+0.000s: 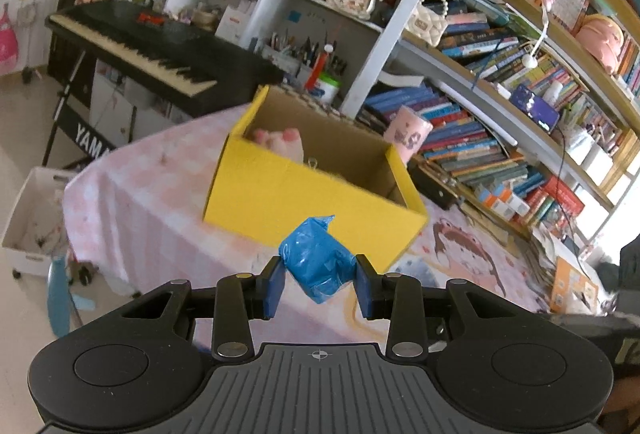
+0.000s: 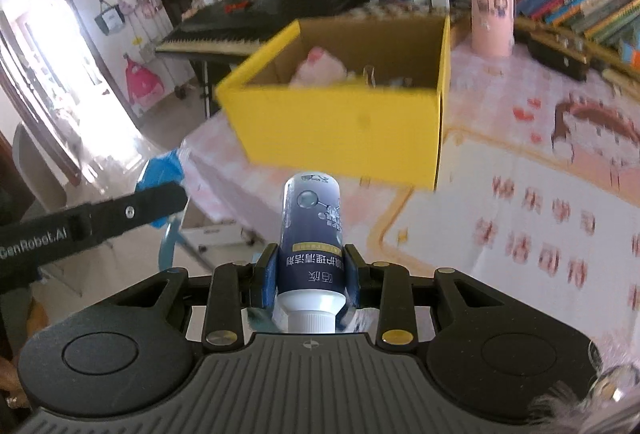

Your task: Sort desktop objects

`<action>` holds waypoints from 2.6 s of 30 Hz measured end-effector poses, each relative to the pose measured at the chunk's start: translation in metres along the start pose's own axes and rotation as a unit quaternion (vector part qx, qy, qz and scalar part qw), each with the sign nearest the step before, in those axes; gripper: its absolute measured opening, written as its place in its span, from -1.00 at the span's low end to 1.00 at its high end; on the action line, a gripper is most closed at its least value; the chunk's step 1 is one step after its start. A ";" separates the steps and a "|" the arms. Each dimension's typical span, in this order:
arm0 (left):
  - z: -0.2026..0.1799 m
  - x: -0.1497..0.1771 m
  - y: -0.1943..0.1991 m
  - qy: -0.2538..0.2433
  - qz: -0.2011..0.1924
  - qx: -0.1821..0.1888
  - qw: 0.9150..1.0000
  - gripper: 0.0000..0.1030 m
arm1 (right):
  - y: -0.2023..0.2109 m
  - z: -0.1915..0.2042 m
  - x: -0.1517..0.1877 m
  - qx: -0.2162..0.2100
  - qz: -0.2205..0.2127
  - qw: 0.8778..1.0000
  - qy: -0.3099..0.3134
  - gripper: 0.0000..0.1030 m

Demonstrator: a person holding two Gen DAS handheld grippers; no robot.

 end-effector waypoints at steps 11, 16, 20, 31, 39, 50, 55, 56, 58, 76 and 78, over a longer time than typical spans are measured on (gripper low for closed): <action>-0.015 -0.067 -0.055 -0.029 -0.060 -0.022 0.998 -0.32 | -0.020 -0.026 -0.095 -0.010 -0.073 0.997 0.006 -0.40; -0.016 -0.087 -0.085 -0.034 -0.070 -0.048 0.996 -0.32 | -0.040 -0.037 -0.132 -0.012 -0.090 0.996 0.015 -0.40; -0.014 -0.091 -0.114 -0.050 -0.057 -0.072 0.995 -0.32 | -0.064 -0.043 -0.146 -0.010 -0.084 0.996 0.024 -0.40; -0.013 -0.079 -0.187 -0.103 0.022 -0.116 0.988 -0.32 | -0.142 -0.048 -0.157 0.005 -0.018 0.992 0.124 -0.40; -0.014 -0.080 -0.209 -0.110 0.045 -0.121 0.986 -0.31 | -0.173 -0.047 -0.161 0.029 0.010 0.979 0.202 -0.40; -0.011 -0.080 -0.206 -0.102 0.041 -0.125 0.986 -0.03 | -0.172 -0.048 -0.164 0.040 0.008 0.979 0.200 -0.26; -0.016 -0.079 -0.184 -0.095 0.002 -0.111 0.989 0.50 | -0.146 -0.058 -0.167 0.044 -0.046 0.987 0.149 -0.08; -0.018 -0.080 -0.180 -0.094 -0.005 -0.109 0.990 0.53 | -0.140 -0.060 -0.167 0.043 -0.056 0.987 0.141 -0.07; -0.022 -0.081 -0.170 -0.095 -0.020 -0.105 0.990 0.61 | -0.127 -0.061 -0.165 0.045 -0.075 0.988 0.126 -0.02; -0.037 -0.068 -0.083 -0.109 -0.095 -0.080 0.986 0.89 | -0.031 -0.054 -0.103 0.112 -0.187 0.975 0.048 0.19; -0.035 -0.063 -0.074 -0.111 -0.096 -0.082 0.986 0.90 | -0.023 -0.054 -0.093 0.122 -0.194 0.973 0.036 0.20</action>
Point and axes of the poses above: each gripper's, at about its wrist camera, not at the fingertips, and y roughly against the way its jaws point, z to its left, x to its underside, the point moved 1 cm from there along -y, roughly the way its jaws point, and after that the axes turned 6 degrees about -y, right-handed, at the moved point
